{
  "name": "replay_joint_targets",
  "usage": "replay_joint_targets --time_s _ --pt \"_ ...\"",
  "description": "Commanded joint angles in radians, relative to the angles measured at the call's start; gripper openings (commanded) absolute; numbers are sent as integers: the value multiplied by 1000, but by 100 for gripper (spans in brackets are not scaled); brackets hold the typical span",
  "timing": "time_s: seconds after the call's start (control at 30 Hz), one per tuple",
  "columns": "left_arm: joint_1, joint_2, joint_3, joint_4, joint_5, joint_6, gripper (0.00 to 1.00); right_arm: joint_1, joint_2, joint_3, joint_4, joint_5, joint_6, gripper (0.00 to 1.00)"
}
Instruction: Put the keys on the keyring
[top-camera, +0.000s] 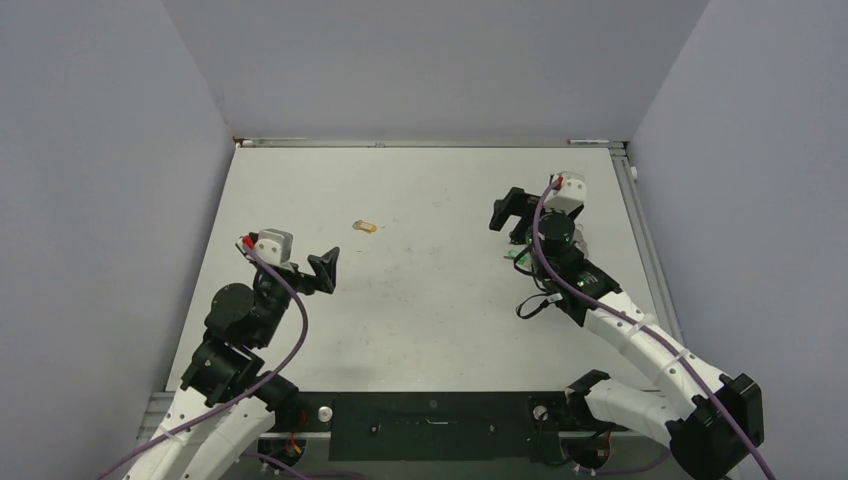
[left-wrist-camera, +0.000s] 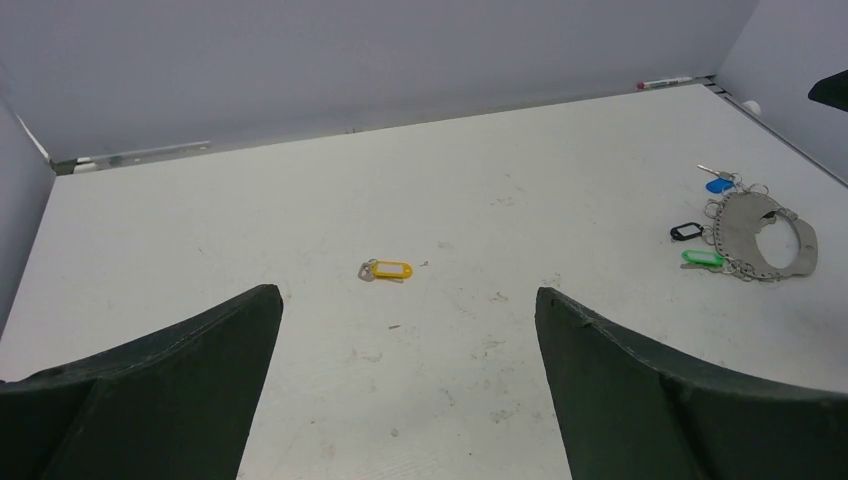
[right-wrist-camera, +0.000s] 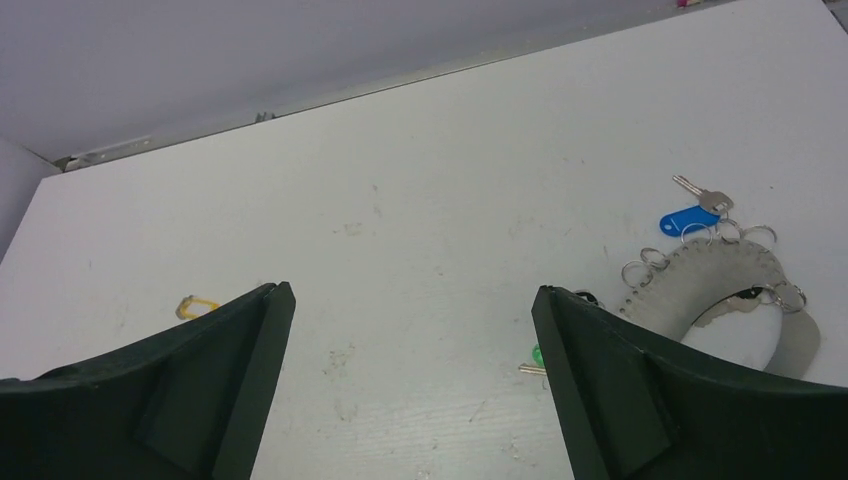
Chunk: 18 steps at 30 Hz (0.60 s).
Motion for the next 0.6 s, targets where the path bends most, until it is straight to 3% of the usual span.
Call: replay_joint_targets --time_s 0.0,0.27,0.57 --pt "-4 -11 7 31 -4 15 96 -1 8 29 -39 82 77 97" --pt "-4 -9 5 32 -6 17 96 -13 140 133 -309 277 204 95" --pt "-7 -9 4 30 0 18 96 -147 345 219 -466 226 285 92"
